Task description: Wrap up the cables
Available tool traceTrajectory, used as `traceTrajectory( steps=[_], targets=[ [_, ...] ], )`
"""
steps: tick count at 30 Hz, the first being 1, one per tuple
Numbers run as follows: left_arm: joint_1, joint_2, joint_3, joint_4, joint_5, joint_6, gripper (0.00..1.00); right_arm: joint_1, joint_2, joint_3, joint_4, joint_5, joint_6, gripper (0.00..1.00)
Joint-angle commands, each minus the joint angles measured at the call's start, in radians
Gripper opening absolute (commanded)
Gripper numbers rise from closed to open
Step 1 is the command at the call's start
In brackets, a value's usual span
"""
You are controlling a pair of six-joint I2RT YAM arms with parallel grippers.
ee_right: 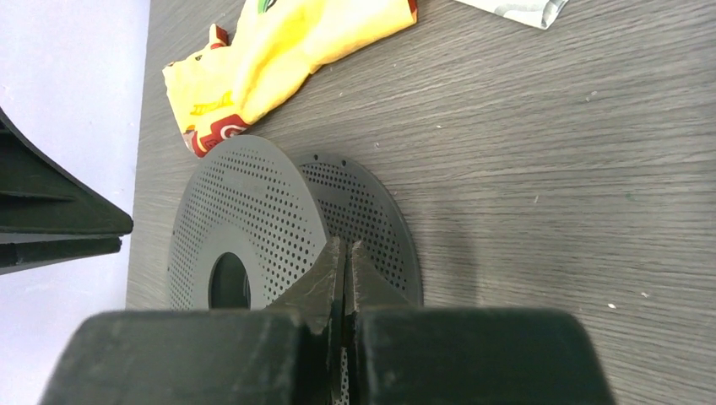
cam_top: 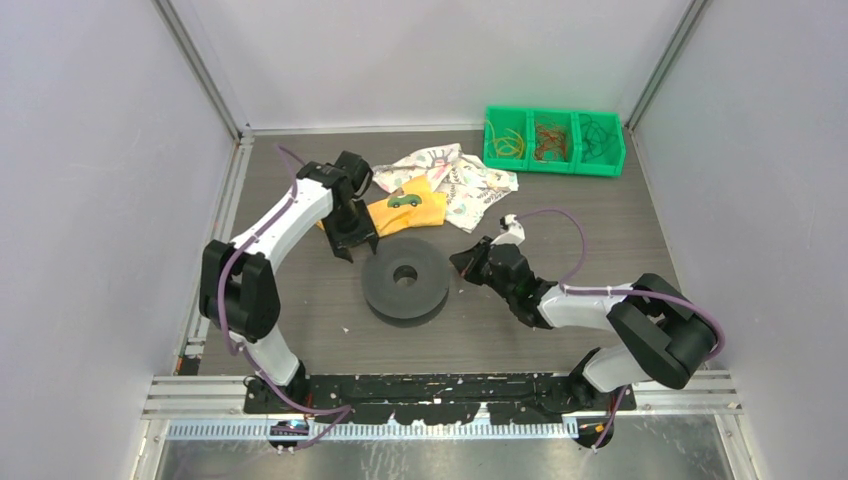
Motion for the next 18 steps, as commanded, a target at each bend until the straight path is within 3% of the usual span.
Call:
traceTrajectory(
  steps=[1,9,18],
  targets=[
    [-0.006,-0.018,0.011,0.036,-0.002,0.060,0.54,-0.002,-0.006,-0.022,0.044,0.017,0.038,0.01],
    [-0.006,-0.051,-0.127,0.104,0.079,0.038,0.51,-0.003,0.009,-0.054,0.002,0.002,0.231,0.00],
    [-0.008,-0.107,-0.235,0.136,0.103,-0.014,0.49,-0.004,0.060,-0.028,-0.057,-0.144,0.363,0.01]
  ],
)
